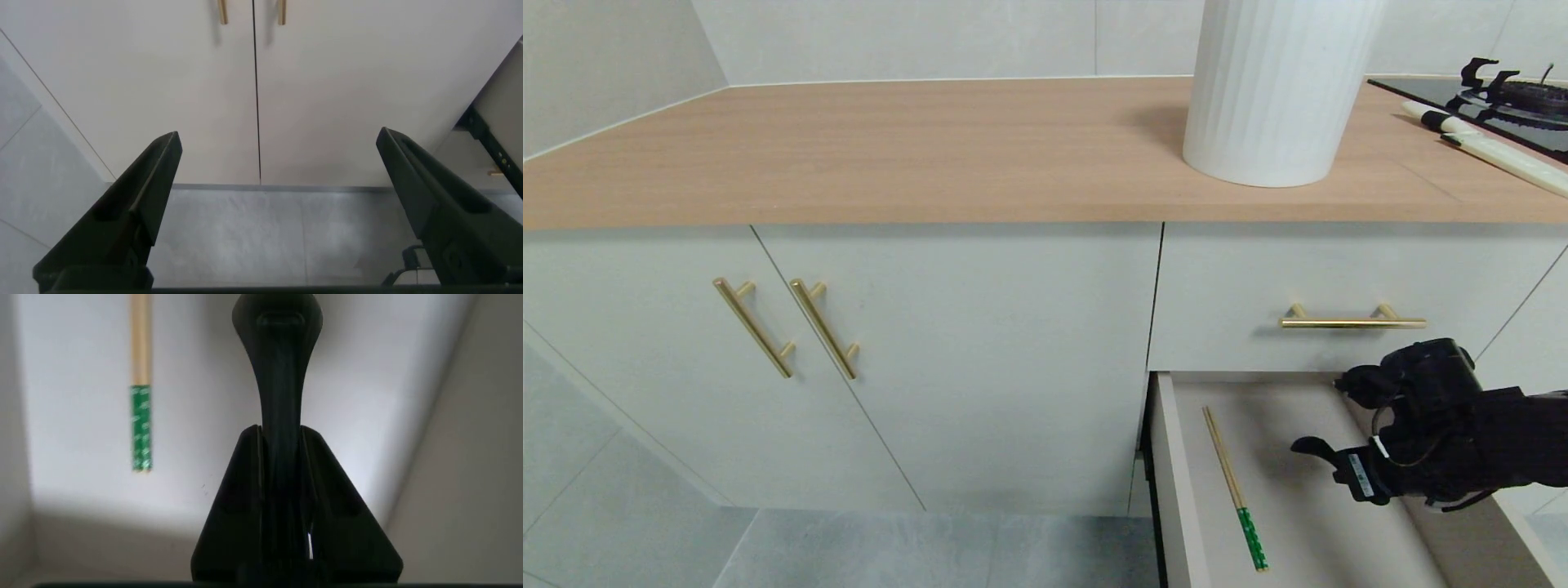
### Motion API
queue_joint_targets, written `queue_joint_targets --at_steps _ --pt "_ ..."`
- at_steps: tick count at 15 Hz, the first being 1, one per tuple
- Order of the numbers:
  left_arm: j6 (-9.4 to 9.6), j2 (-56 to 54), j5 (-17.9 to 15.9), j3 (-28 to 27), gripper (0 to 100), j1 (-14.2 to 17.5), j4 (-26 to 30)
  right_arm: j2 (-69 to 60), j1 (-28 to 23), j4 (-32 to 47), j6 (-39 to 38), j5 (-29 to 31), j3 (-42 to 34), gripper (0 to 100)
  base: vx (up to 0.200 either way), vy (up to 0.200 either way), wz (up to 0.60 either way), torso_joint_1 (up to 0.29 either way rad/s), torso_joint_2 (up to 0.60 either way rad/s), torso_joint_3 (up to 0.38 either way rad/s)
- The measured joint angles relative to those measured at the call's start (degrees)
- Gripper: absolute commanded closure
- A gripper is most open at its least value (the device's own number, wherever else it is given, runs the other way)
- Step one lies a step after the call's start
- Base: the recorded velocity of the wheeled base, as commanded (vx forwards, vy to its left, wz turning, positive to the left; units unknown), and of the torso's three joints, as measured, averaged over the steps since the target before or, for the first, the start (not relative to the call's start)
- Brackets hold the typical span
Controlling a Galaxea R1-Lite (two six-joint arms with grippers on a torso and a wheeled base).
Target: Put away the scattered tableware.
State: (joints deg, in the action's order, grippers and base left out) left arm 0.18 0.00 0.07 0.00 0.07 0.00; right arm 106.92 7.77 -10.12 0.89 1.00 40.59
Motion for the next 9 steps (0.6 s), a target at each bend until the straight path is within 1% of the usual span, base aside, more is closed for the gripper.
queue_joint_targets --at_steps 3,6,9 --pt "0.00 0.00 0.00 -0.02 0 0.00 0.02 3.91 -0.57 -2.79 -0.02 0.45 0.28 100 0.000 0.000 0.00 0.000 0.00 0.000" --pt "0.00 0.00 0.00 -0.02 0 0.00 0.00 7.24 -0.80 -3.36 0.01 2.94 0.17 100 0.000 0.000 0.00 0.000 0.00 0.000" --pt "0.00 0.00 0.00 -0.02 0 0.00 0.00 9.72 -0.85 -4.60 0.04 4.06 0.13 100 0.000 0.000 0.00 0.000 0.00 0.000"
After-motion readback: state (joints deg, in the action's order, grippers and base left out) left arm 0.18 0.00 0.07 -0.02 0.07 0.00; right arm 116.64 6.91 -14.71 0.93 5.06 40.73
